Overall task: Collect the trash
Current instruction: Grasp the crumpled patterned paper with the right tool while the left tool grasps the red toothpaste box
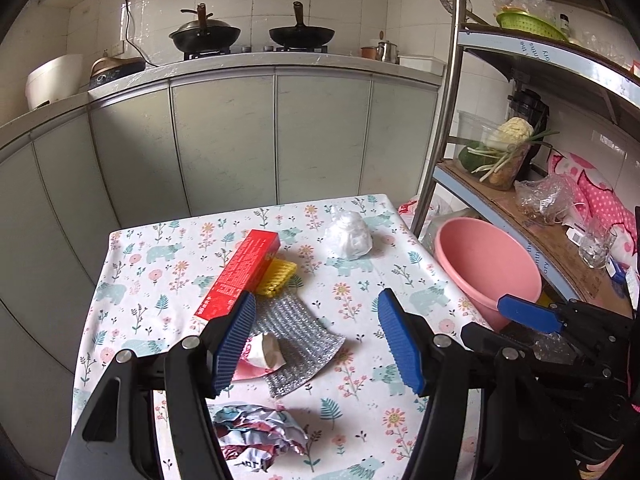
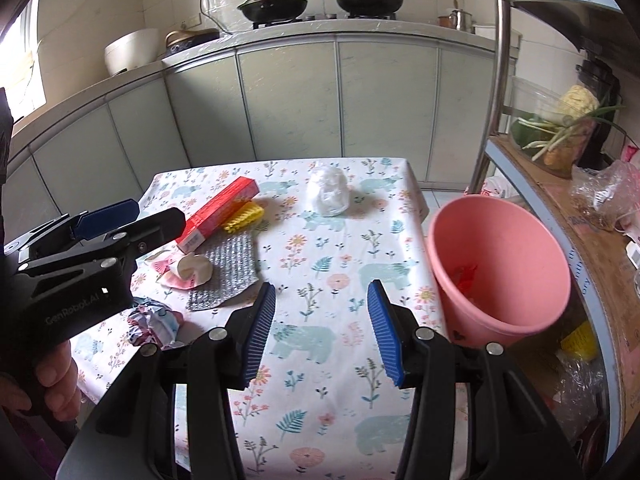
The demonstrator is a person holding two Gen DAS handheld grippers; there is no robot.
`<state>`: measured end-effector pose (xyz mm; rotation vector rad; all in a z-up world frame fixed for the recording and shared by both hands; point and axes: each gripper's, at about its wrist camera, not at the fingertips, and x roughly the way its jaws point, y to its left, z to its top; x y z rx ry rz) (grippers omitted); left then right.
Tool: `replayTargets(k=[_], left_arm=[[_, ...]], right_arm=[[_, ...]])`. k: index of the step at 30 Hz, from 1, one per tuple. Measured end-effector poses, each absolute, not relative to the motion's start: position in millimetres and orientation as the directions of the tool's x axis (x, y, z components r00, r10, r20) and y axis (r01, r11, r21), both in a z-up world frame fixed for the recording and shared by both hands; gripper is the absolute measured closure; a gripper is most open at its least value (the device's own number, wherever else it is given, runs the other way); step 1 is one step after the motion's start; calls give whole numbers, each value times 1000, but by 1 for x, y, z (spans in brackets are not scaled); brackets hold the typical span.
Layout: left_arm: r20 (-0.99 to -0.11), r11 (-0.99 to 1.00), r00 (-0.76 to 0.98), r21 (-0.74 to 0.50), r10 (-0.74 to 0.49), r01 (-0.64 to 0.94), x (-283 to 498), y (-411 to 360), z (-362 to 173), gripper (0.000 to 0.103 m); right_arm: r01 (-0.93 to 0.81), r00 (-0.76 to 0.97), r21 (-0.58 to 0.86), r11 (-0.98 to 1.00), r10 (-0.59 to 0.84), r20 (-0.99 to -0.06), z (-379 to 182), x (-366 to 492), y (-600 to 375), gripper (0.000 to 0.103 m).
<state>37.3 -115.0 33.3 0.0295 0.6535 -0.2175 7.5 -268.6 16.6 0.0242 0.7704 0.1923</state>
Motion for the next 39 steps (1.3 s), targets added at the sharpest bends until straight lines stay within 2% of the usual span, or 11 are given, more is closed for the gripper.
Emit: replayTargets(k=[11, 22, 31, 34, 39], left_arm=[[-619, 984, 766, -66, -172, 167, 42, -92, 25, 40], [-639, 991, 758, -55, -130, 123, 49, -46, 6, 39], [-648, 994, 755, -93, -99, 51, 46, 16, -5, 40], [-651, 994, 753, -100, -96, 41, 43, 27, -8, 39], [-671, 995, 735, -93, -94, 43, 45, 34, -15, 39]], right_arm=[[-230, 662, 80, 970, 216, -717, 10, 11, -241, 54], [-374, 575, 129, 918, 339, -745, -6, 11, -205, 54], [-490, 470, 193, 850, 445, -762, -19, 8, -172, 54], [-513, 456, 193, 836, 456, -765, -21, 11, -163, 50], [-560, 424, 188, 807, 474, -772, -25, 18, -143, 49]])
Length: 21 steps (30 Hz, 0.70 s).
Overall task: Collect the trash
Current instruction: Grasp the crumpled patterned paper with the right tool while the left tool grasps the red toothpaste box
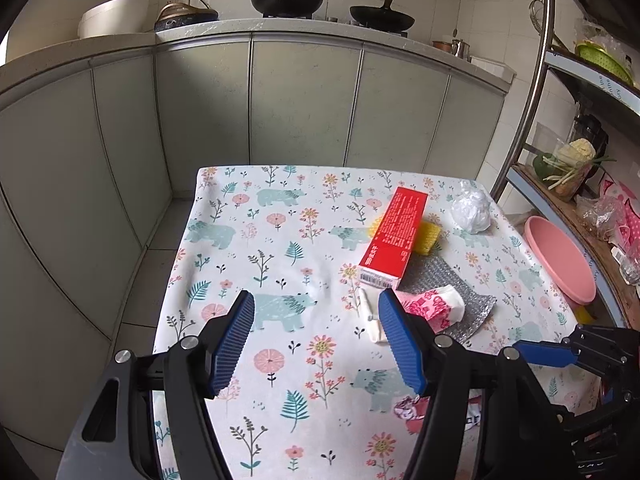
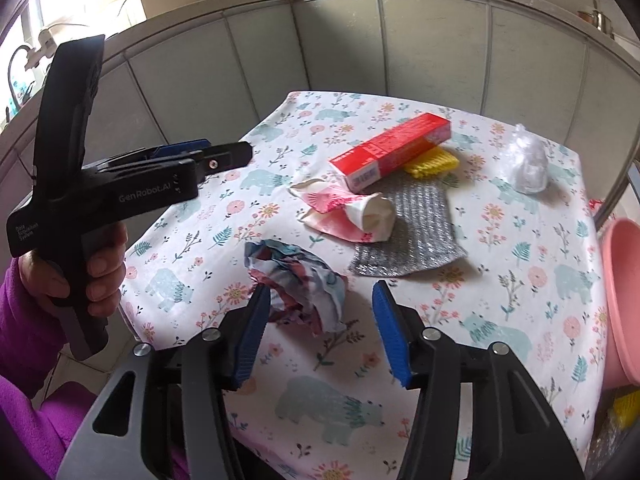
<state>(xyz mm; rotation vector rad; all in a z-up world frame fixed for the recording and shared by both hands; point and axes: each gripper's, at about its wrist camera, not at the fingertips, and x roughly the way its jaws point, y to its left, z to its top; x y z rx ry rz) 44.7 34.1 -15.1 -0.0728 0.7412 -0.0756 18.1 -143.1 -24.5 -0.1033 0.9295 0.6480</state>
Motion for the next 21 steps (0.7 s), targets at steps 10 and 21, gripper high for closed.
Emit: replayTargets(k=[10, 21], left_arm=[[-693, 992, 710, -86, -124, 89, 60, 31, -19, 39], [-703, 983, 688, -98, -179, 156, 79, 23, -10, 39]], right_arm=[[-608, 411, 170, 775, 492, -768, -37, 27, -124, 48], [-608, 392, 204, 767, 513, -763, -40, 37, -129, 39]])
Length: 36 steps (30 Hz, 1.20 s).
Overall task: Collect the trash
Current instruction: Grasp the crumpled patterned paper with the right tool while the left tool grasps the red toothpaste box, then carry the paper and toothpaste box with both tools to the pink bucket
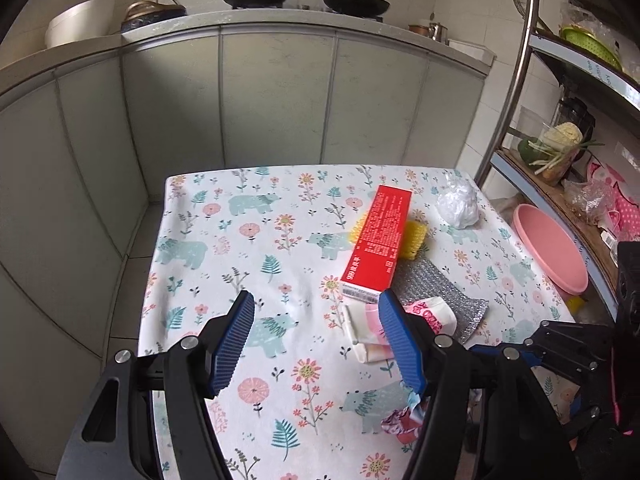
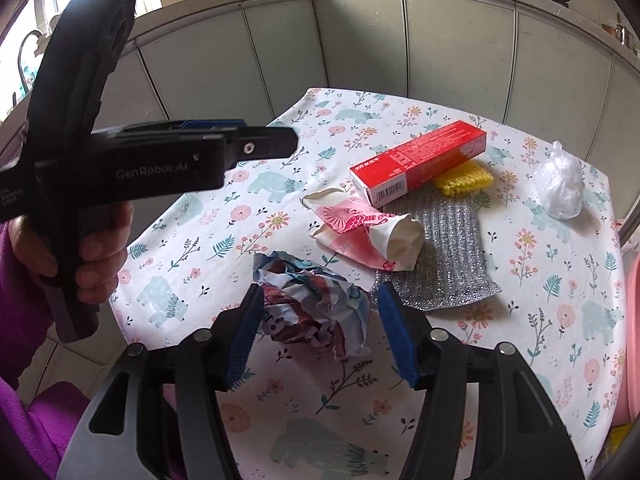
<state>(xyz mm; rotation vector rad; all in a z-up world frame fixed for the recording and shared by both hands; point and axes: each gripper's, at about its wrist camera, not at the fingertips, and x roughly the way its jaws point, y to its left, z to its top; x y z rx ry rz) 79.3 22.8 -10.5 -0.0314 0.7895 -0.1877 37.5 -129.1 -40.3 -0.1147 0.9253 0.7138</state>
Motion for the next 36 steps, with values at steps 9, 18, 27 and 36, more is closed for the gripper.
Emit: replayTargets(k=[9, 18, 27, 36], left_arm=[[-745, 954, 616, -89, -255, 288, 127, -22, -14, 39], [-797, 941, 558, -38, -232, 337, 166, -54, -37, 39], [-804, 945, 558, -18, -208, 326, 177, -63, -50, 55], [-746, 969, 645, 2, -162, 246, 155, -52, -36, 64]], right_arm=[[-635, 323, 273, 723, 570, -756, -50, 30, -129, 46], [-577, 342, 325, 749, 583, -737, -41, 25, -172, 47], [-509, 390, 343, 790, 566, -726, -37, 26, -200, 47], [-474, 438, 326, 818, 540, -719, -35, 29, -207, 47]])
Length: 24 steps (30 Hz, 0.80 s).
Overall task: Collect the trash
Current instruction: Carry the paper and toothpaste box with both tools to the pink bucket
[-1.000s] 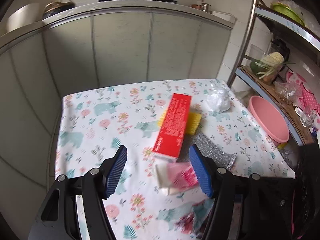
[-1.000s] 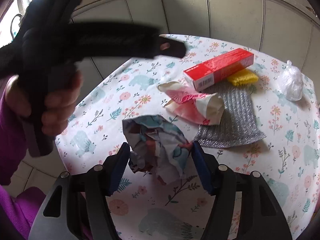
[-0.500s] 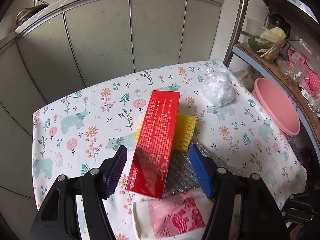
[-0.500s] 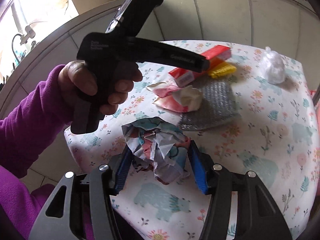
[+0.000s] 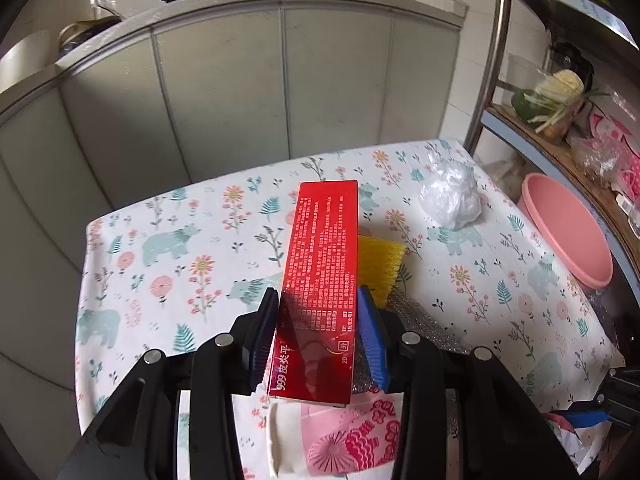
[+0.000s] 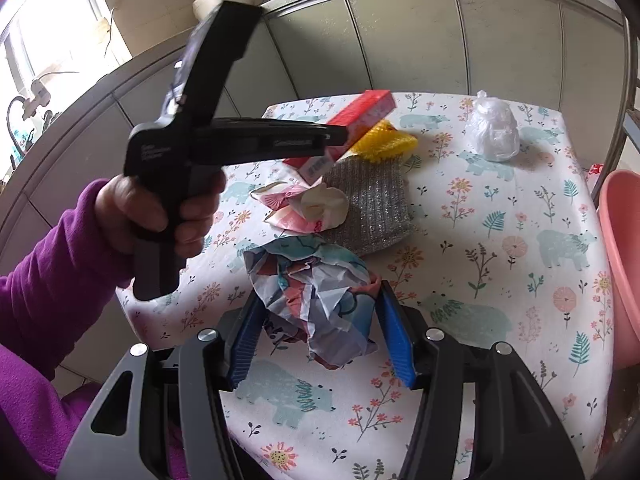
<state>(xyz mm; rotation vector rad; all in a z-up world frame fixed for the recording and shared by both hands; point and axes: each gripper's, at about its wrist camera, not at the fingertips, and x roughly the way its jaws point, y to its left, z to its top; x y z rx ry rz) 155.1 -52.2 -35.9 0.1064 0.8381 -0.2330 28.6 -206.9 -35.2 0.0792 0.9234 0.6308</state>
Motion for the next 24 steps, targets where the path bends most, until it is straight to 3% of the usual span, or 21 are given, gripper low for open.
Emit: replayTargets(k=[13, 24], left_arm=[[-669, 996, 738, -78, -90, 51, 96, -28, 6, 64], [-661, 996, 748, -90, -59, -1, 70, -26, 13, 64]], right_arm=[[-431, 509, 270, 861, 480, -714, -23, 21, -212, 47], [-378, 588, 244, 893, 436, -681, -5, 15, -228, 47]])
